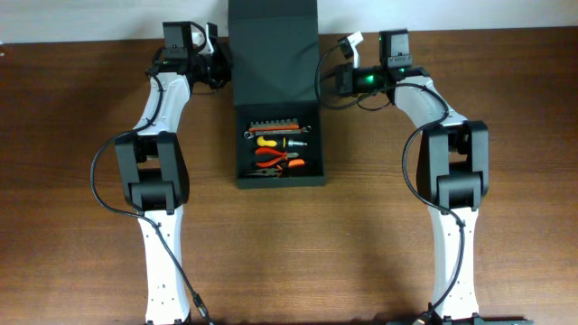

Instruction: Pack container

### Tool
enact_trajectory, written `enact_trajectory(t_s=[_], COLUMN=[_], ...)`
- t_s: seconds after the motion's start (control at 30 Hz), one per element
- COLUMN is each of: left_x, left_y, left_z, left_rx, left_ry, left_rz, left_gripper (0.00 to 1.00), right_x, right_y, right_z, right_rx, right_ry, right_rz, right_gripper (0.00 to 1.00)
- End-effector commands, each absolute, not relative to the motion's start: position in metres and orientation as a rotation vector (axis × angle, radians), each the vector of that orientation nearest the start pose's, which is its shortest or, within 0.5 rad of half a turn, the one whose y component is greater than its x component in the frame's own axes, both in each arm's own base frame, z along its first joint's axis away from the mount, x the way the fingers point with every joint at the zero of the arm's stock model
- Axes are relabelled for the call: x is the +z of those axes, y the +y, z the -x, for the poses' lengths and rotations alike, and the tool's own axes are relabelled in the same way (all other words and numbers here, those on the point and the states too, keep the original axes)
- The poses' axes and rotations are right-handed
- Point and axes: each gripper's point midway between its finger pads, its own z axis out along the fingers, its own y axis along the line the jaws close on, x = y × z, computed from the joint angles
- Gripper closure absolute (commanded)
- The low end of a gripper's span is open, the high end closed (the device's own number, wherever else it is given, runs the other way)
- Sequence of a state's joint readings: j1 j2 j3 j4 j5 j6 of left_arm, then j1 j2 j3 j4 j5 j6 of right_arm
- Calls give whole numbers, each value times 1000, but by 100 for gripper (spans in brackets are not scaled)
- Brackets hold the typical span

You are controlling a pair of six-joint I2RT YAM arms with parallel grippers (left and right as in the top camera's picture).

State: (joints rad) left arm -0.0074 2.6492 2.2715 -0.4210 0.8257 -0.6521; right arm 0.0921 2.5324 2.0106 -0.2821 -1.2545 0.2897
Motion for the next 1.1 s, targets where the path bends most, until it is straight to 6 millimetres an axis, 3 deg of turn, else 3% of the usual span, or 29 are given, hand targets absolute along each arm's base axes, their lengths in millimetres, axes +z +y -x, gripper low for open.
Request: enact_trajectory(t_s=[0.0,0.2,0.57,0.77,1.07], left_x=[75,108,199,234,263], left_y=[-140,-139,-128,-123,-115], left_z=[-628,-626,-608,-581,-524], left_rx=[-1405,-1423,-1237,-1177,-1065], left_ry=[2364,2312,2238,2269,2399], left_rz=[304,218,17,-30,-60], left_gripper=[98,98,98,98,98], right_x=[152,190,246,271,303], right_y=[213,209,207,206,209], right_z=[-544,-542,-532,-519,-489], right_rx=[1750,1723,1696,1701,1679], right_ry=[2030,1993,1973,1981,2046], right_rz=[511,530,516,509,477], right_gripper=[96,96,96,96,96])
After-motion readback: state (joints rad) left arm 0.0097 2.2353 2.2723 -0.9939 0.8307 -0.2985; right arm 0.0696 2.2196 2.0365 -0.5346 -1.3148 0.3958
